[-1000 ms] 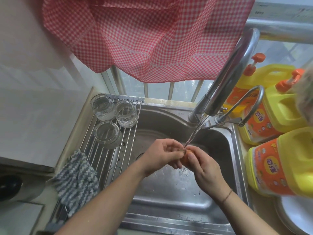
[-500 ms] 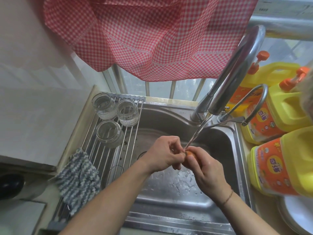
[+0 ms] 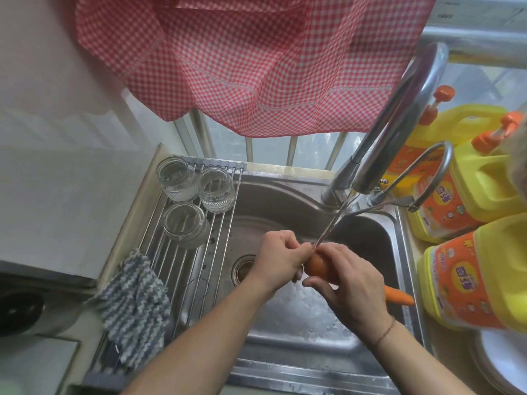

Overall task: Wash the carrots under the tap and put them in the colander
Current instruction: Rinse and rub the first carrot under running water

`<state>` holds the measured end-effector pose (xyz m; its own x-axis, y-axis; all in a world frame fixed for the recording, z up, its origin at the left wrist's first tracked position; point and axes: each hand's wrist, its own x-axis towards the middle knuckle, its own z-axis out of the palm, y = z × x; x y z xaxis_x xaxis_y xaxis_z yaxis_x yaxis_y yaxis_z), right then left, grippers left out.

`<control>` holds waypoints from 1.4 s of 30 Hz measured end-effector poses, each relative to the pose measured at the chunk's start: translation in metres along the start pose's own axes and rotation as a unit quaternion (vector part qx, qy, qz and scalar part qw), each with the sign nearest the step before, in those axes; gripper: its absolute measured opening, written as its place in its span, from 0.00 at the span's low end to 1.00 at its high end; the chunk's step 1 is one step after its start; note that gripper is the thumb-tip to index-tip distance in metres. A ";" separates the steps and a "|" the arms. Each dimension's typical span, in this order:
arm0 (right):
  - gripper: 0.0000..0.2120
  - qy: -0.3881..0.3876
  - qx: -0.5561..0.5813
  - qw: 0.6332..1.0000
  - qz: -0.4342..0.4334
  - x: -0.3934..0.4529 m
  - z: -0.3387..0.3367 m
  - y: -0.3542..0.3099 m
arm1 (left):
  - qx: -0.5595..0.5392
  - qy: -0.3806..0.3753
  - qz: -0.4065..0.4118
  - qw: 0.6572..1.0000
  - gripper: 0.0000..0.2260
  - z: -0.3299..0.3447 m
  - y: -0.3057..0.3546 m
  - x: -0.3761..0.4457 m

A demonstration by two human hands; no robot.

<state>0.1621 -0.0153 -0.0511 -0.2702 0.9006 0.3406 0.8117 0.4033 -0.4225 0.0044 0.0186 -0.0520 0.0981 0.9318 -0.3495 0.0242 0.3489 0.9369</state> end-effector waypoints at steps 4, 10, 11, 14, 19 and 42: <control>0.32 0.023 0.036 0.997 0.058 0.001 0.001 -0.003 | -0.057 0.012 -0.020 0.998 0.14 0.002 0.005 -0.007; 0.33 0.017 0.122 0.988 0.096 -0.002 0.001 -0.001 | -0.076 -0.078 0.017 0.994 0.05 -0.013 0.004 -0.016; 0.32 0.013 0.123 0.988 0.094 -0.002 0.001 0.000 | -0.057 -0.082 0.032 0.994 0.03 -0.014 0.003 -0.018; 0.30 0.001 0.124 0.989 0.081 -0.003 0.002 0.002 | 0.015 -0.069 0.062 0.996 0.04 -0.015 0.001 -0.019; 0.31 -0.011 0.121 0.990 0.066 -0.003 -0.002 0.006 | 0.062 -0.094 0.061 0.992 0.05 -0.019 0.006 -0.012; 0.23 0.063 -0.075 0.992 -0.079 0.009 -0.008 0.009 | -0.058 -0.031 -0.053 0.996 0.15 0.000 0.010 0.002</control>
<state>0.1709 -0.0048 -0.0449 -0.3413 0.7964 0.4993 0.8343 0.5014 -0.2294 0.0049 0.0245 -0.0432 0.1629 0.8818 -0.4425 -0.0773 0.4585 0.8853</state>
